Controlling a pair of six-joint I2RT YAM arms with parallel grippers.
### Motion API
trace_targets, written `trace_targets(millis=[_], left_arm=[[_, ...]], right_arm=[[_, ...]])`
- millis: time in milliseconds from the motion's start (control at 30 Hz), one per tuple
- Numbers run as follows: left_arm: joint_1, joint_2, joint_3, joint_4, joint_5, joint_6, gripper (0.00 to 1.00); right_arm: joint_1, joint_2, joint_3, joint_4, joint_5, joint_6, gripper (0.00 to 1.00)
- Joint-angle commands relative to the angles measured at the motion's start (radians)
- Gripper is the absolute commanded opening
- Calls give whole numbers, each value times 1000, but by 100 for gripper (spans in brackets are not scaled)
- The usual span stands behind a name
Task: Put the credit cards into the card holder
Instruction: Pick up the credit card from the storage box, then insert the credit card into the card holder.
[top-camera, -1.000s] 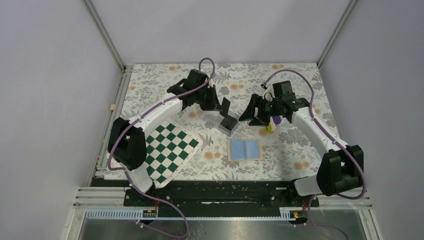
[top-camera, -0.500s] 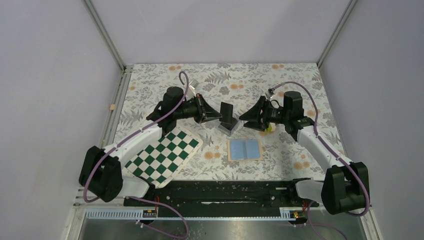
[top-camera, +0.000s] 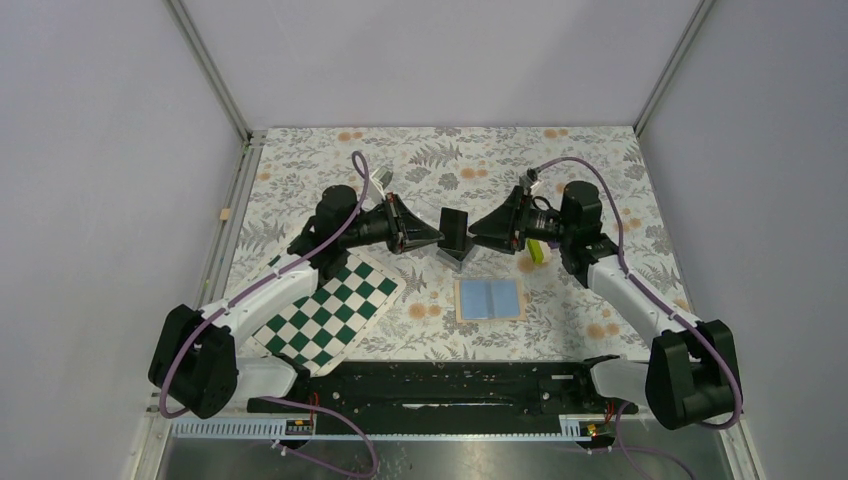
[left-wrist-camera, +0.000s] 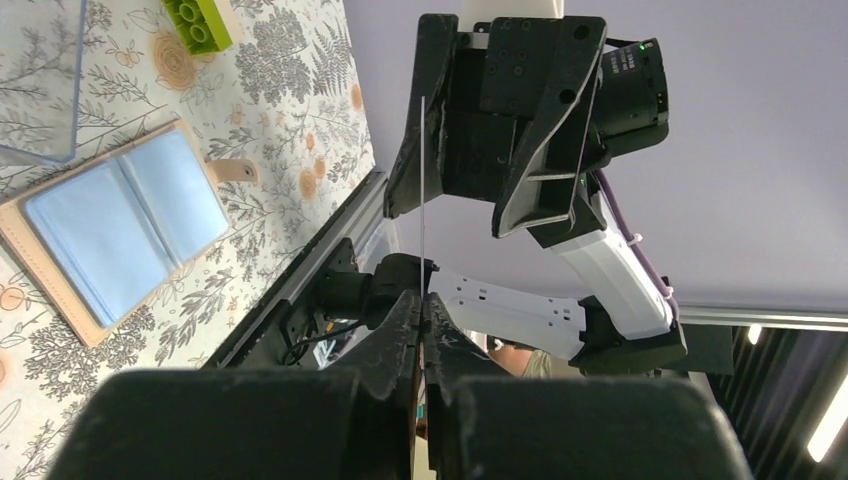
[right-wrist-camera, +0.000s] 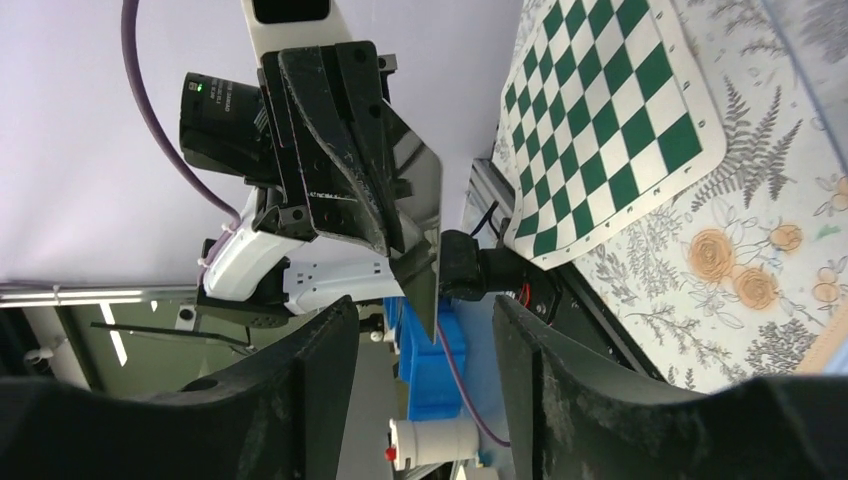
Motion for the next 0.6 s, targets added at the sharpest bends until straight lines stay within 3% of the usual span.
trace_targets(millis=[0,333,567], left_arm=[[-2,-42,-10,101,36,-26,0],[-2,-44,-34,120,57,-35,0],[-2,-47,-52,121,64,-34,0]], right_arm=[[43,22,32,64,-11,22,57],[87,88,44,238,8,132,39],[91,97,47,256,0,145,32]])
